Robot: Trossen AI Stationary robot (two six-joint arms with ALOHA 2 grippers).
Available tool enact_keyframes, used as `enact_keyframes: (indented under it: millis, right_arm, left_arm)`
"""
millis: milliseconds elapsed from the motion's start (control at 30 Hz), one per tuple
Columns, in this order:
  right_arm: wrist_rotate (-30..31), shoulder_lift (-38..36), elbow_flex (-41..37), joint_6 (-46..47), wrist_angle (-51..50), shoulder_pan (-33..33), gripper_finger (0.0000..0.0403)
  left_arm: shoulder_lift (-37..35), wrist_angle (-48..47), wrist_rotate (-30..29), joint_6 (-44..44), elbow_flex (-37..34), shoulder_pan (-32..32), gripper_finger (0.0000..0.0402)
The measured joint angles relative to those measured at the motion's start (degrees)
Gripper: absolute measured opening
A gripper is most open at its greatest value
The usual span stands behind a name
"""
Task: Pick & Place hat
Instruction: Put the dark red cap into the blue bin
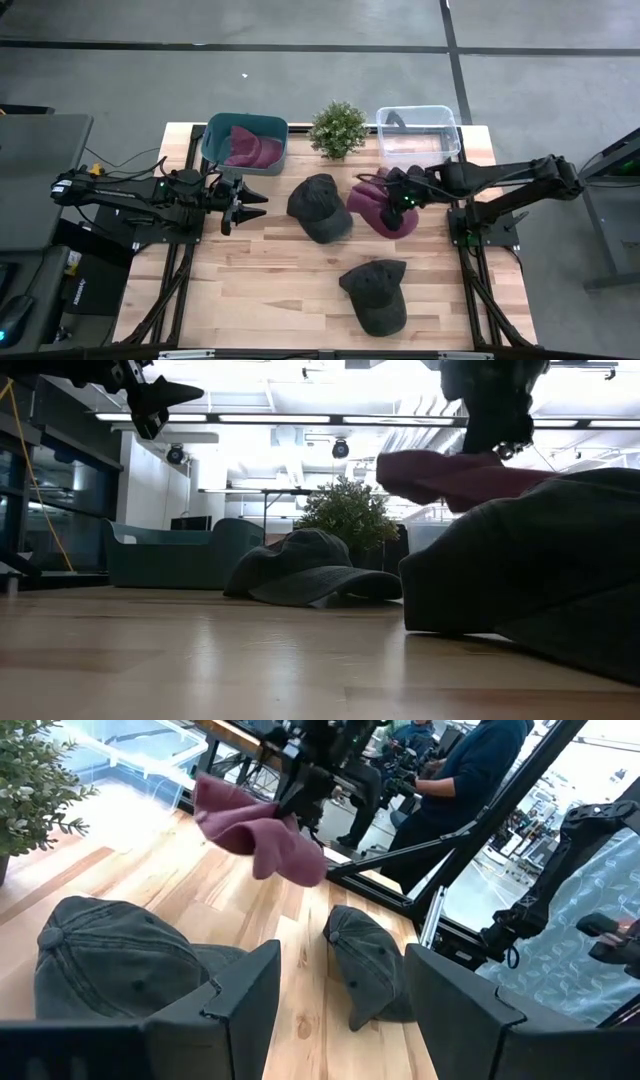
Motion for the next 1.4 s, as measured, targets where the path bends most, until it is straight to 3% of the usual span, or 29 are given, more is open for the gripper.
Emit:
enact_keyframes:
  millis: [233,600,867,1400]
  right_arm:
    - [6.15,-2.49,-0.02,-5.43,3.28,4.89,0.0]
    - [8.21,-4.04,-0.07,-19.23,19.05,10.58,0.0]
    - [9.02,-3.95,-0.07,-25.6,27.56,11.08,0.0]
    - [7.95,-1.48,-0.11,-16.96,27.65,11.02,0.0]
  left_arm:
    - [-0.02,0.0,0.0,0.0,0.0,0.01,0.0206]
    - [-0.01,0.0,0.01,0.0,0.0,0.02,0.0206]
    - [0.0,0.0,0.0,0.02,0.0,0.0,0.0206]
    - [0.0,-0.02,0.02,0.01,0.0,0.0,0.0206]
